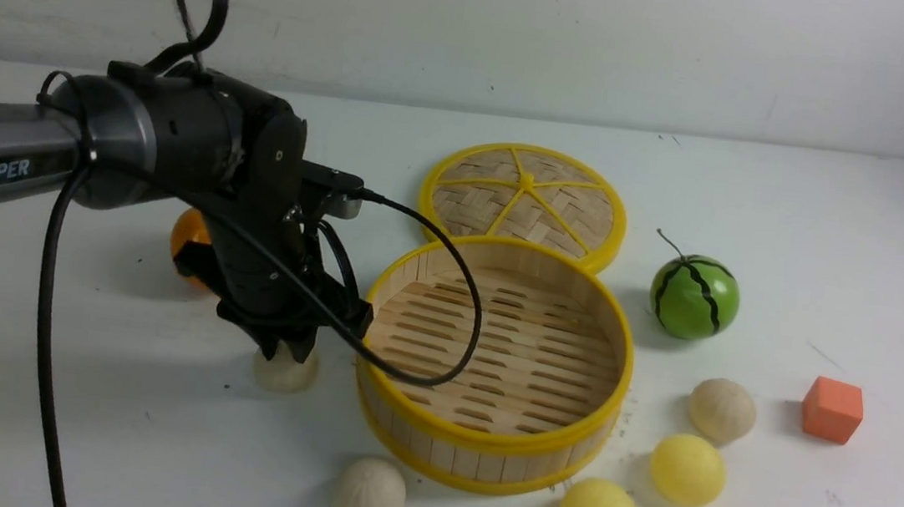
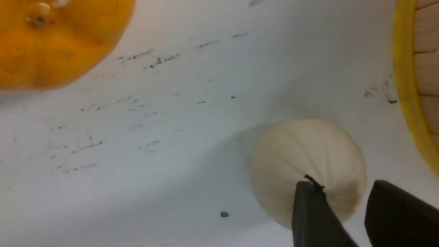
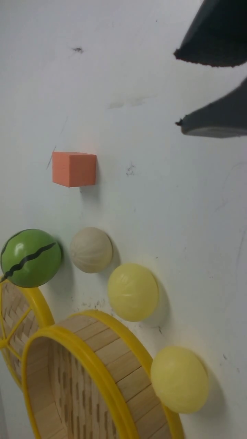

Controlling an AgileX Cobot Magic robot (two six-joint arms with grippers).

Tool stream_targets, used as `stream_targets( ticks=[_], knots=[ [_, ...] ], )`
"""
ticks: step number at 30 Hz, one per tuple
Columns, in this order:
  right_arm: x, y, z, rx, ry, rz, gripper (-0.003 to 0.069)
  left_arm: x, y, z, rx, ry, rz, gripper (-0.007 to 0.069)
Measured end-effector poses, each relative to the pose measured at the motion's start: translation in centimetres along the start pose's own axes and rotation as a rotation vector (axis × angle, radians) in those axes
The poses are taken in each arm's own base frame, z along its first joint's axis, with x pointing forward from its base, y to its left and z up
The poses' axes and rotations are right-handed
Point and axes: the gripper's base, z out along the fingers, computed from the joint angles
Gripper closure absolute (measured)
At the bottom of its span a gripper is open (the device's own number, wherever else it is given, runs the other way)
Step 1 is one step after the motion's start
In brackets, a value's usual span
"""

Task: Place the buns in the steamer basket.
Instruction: Use the left arm to grab a steamed stuffed bun, then use the left arm to put the steamed stuffed bun into the steamer

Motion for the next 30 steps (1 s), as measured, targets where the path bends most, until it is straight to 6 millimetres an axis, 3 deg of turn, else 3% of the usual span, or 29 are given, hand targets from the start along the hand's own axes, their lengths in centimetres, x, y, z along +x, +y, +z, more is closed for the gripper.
stream_targets(
  ticks=[12, 17, 20, 23, 25, 29, 30],
  knots=[
    [0.0, 0.0, 0.0, 0.000, 0.000, 0.000, 0.0419, -0.1, 0.2, 0.5, -0.026, -0.010, -0.003, 0.0393],
    [0.0, 0.0, 0.0, 0.000, 0.000, 0.000, 0.0419, 0.1, 0.2, 1.2, -0.026, 0.016, -0.015, 0.0489],
    [0.0, 0.0, 0.0, 0.000, 0.000, 0.000, 0.0419, 0.1, 0.2, 1.2, -0.026, 0.020, -0.023, 0.0605],
    [0.0, 0.0, 0.0, 0.000, 0.000, 0.000, 0.0419, 0.0, 0.2, 1.0, -0.030, 0.030, -0.024, 0.0638],
    [0.0, 0.0, 0.0, 0.000, 0.000, 0.000, 0.0419, 0.0, 0.2, 0.6, -0.032, 0.040, -0.026, 0.0638],
    [0.0, 0.0, 0.0, 0.000, 0.000, 0.000, 0.0419, -0.5, -0.7, -3.3, -0.008, 0.007, -0.022, 0.0638],
    [0.0, 0.0, 0.0, 0.000, 0.000, 0.000, 0.0419, -1.1, -2.0, -5.9, 0.016, -0.065, 0.025, 0.0638]
  ],
)
